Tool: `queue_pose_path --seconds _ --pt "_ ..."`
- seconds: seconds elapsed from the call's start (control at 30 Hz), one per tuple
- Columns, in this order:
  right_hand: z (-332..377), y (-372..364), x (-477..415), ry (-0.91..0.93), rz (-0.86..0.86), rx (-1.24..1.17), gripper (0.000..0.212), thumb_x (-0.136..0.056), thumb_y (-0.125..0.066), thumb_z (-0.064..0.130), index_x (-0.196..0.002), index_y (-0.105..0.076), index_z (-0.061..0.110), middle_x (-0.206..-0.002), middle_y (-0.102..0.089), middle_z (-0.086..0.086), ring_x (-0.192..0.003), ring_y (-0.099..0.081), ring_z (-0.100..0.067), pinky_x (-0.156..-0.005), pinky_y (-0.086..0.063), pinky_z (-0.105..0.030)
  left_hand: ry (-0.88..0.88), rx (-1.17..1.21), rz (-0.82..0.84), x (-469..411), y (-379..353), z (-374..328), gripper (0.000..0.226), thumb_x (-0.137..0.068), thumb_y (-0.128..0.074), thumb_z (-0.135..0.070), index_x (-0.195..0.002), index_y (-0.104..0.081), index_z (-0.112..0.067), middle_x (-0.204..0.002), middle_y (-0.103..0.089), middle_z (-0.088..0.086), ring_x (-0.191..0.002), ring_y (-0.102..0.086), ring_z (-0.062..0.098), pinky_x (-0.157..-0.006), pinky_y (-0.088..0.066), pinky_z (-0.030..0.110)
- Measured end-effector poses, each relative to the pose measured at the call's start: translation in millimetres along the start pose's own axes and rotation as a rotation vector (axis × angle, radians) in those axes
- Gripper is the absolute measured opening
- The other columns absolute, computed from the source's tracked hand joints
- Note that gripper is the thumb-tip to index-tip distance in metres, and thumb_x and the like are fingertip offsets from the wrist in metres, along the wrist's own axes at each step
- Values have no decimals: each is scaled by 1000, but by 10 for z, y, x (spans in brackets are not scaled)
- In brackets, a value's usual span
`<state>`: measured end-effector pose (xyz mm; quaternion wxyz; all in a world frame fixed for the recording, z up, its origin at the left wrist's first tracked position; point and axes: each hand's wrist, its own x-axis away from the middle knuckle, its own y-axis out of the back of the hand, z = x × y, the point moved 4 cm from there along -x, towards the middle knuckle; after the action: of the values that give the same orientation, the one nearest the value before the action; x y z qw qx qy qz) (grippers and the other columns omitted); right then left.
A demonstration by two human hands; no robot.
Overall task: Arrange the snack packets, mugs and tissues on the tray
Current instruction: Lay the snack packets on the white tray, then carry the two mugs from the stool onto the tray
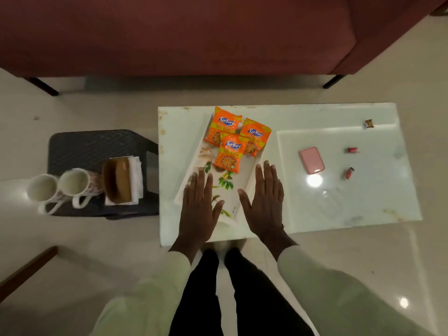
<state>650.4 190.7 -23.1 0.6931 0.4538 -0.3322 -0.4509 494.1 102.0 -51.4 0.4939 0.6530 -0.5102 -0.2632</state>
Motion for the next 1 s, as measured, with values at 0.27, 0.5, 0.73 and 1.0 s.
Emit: queue_pose_path --seconds 0.27,0.5,0.73,1.0 --pt "327 585 611 35 126 62 77 -98 -38 57 -158 -14 18 -167 -4 -4 -154 3 -21 -123 -11 -48 -33 -50 89 726 590 -171 76 -95 -27 -58 -154 -10 -14 -163 -12 10 -150 -8 28 -119 -19 50" --pt "373 690 753 109 170 80 77 -97 -37 58 -158 -13 18 -167 -7 -6 -155 -3 -25 -122 -15 -53 24 -65 31 928 794 -192 78 -94 -29 -60 -153 -14 -12 -163 -11 10 -150 -4 26 -118 -17 47" --pt "542 815 551 203 162 72 78 -97 -43 55 -157 -14 16 -167 -10 -7 -154 -4 -25 -122 -13 -52 135 -71 -18 873 1088 -88 81 -94 -37 -56 -154 -7 -11 -163 1 11 -151 0 28 -119 -20 50" --pt "1146 668 372 307 173 69 75 -97 -46 51 -156 -19 14 -166 -14 -8 -154 -8 -27 -122 -15 -52 287 -61 -82 879 1431 395 79 -95 -32 -58 -154 -7 -13 -163 -4 11 -151 -3 29 -119 -22 49"
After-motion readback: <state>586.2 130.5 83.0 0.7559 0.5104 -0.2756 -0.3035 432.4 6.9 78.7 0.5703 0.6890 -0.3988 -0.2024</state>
